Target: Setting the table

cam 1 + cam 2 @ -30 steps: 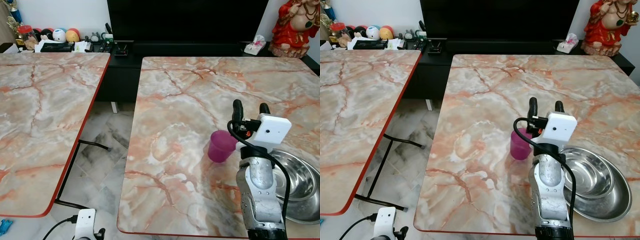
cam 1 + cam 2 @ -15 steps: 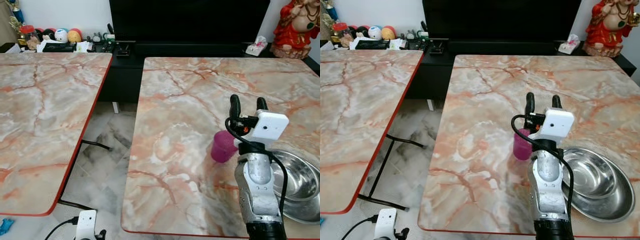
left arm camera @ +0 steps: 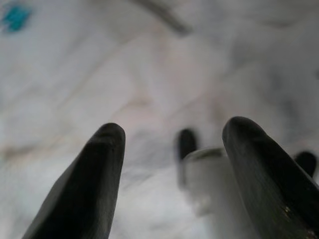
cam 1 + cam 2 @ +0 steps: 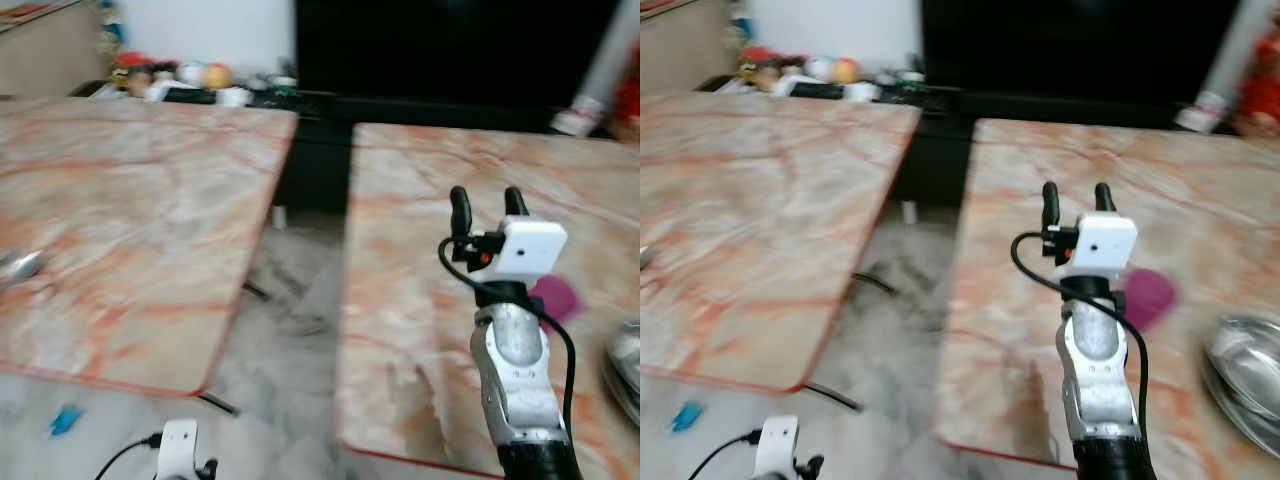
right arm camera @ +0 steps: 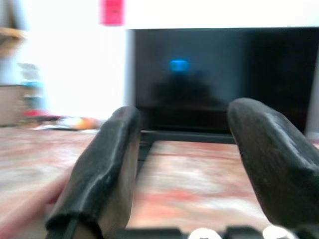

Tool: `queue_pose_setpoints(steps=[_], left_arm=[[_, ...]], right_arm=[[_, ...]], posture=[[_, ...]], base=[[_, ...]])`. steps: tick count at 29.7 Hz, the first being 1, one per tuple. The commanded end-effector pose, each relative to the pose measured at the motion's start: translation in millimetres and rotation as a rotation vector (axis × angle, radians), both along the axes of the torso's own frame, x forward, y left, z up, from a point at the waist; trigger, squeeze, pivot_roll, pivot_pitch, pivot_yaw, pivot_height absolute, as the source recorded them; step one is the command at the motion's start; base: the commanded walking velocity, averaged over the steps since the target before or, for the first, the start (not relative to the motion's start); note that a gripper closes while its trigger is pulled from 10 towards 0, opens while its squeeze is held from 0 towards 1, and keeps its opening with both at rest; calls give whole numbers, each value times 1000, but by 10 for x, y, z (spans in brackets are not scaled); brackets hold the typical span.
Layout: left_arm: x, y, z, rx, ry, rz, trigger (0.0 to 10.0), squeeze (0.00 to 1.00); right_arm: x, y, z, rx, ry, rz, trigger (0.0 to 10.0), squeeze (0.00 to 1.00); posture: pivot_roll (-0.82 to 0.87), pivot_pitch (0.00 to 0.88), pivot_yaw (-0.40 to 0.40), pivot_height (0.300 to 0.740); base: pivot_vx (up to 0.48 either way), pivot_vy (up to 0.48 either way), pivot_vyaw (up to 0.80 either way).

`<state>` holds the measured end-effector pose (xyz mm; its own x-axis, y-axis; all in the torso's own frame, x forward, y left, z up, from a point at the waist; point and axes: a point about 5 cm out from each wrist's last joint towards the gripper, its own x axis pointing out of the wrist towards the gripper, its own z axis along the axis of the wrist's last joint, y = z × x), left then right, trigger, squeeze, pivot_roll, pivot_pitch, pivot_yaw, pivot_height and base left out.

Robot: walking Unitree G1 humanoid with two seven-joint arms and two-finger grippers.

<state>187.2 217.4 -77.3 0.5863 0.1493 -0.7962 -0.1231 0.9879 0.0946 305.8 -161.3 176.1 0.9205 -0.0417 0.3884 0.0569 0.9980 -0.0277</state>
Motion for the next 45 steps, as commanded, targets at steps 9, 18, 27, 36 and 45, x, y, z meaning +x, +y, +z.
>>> queue_pose_setpoints(steps=[9,18,27,36,45], left_arm=[[-34,28,-14,12,22,3,10000,0],[-32,24,-14,11,20,3,10000,0],[-29,19,-13,8,19,4,10000,0],[-35,26,-15,7,20,6,10000,0],[-38,34,-14,9,21,5,10000,0]], right_arm=[[7,38,70,-16,-27,26,10000,0],[15,53,78,-20,-29,34,10000,0],[27,48,77,1,-27,38,10000,0],[49,1,69,34,-9,11,10000,0],[53,14,46,44,3,18,10000,0]], posture=[[-18,0,5,740],[-16,0,4,740],[-17,0,4,740],[-16,0,4,740],[-16,0,5,740]], base=[[0,340,800],[0,342,708],[0,341,0],[0,342,-171],[0,341,-770]])
